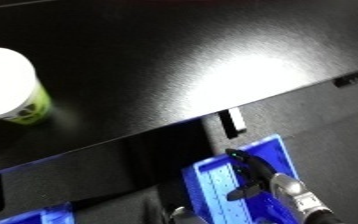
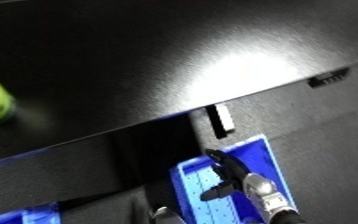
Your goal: Pick up the object and place it into the box
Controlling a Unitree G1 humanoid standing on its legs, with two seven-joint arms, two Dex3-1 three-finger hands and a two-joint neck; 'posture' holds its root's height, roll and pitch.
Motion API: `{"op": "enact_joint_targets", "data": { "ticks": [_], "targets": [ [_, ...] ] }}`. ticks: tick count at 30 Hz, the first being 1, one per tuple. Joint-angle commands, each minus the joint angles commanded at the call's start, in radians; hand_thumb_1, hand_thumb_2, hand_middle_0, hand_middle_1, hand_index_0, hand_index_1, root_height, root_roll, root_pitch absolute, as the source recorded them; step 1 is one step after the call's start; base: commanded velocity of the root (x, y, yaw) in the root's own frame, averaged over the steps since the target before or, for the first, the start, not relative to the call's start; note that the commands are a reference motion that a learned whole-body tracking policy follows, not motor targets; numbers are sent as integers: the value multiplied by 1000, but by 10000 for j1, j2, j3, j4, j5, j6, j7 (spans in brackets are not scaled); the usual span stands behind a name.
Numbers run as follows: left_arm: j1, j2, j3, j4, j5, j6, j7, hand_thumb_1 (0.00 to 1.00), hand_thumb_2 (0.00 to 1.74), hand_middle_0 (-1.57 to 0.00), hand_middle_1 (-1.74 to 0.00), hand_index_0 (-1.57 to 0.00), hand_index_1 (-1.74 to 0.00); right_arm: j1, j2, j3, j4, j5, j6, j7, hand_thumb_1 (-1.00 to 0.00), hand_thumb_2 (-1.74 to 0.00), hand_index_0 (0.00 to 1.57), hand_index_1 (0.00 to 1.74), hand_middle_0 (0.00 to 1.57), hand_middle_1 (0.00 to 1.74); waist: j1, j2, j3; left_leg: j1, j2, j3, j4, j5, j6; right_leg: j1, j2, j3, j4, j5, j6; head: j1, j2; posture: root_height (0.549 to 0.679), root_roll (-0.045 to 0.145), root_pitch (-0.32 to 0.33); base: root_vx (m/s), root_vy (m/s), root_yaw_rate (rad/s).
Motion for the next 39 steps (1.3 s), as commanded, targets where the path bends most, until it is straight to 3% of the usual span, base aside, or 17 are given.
{"op": "enact_joint_targets", "data": {
  "ticks": [8, 14, 22, 27, 35, 39],
  "targets": [
    [162, 80, 70, -2, -16, 71, -82, 0, 0, 0, 0, 0, 0, 24, 419, 306, 73, 107, 179, -259, 0, 0, 0, 0, 0, 0, 332, 5, 69, 42, 13, -151, -231, 345, -73, 65, -241, -297, 260, -104, 64, -1712, 270, 618, 48, -47, 31, -27, 206],
    [219, 70, 90, -40, -248, 75, -287, 0, 0, 0, 0, 0, 0, 323, 644, 397, 265, 66, 167, -935, 0, 0, 0, 0, 0, 0, 519, -9, 130, 138, -10, -259, -406, 518, -87, 234, -362, -505, 261, -129, 96, -2877, -351, 619, 48, -54, 24, -11, 168],
    [132, 122, 153, -122, -598, -109, -420, 0, 0, 0, 0, 0, 0, 433, 788, 482, 628, 262, 36, -1096, 0, 0, 0, 0, 0, 0, 684, -79, 281, 216, -54, -419, -344, 473, -22, 443, -466, -667, 206, -140, 137, -4173, -1821, 620, 47, -65, 19, -4, 74],
    [58, 163, 299, -215, -1079, -227, -847, 0, 0, 0, 0, 0, 0, 500, 876, 495, 919, 441, -174, -949, 0, 0, 0, 0, 0, 0, 736, -108, 322, 320, -34, -469, -329, 413, 44, 545, -539, -749, 259, -207, 158, -4655, -1931, 619, 44, -75, 29, 1, -4],
    [10, 115, 703, -998, -2842, -438, -2489, 0, 0, 0, 0, 0, 0, 631, 898, 389, 1127, 401, -164, -789, 0, 0, 0, 0, 0, 0, 804, -138, 299, 429, 8, -491, -394, 392, 60, 704, -593, -844, 224, -251, 157, -4869, -1979, 619, 41, -82, 16, 9, -8],
    [20, 193, 847, -1852, -3448, -1063, -3172, 0, 0, 0, 0, 0, 0, 738, 901, 304, 1202, 457, -204, -744, 0, 0, 0, 0, 0, 0, 886, -122, 328, 460, 1, -537, -440, 393, 58, 728, -627, -893, 222, -230, 192, -4741, -1741, 619, 38, -84, 11, 6, 26]
  ]
}}
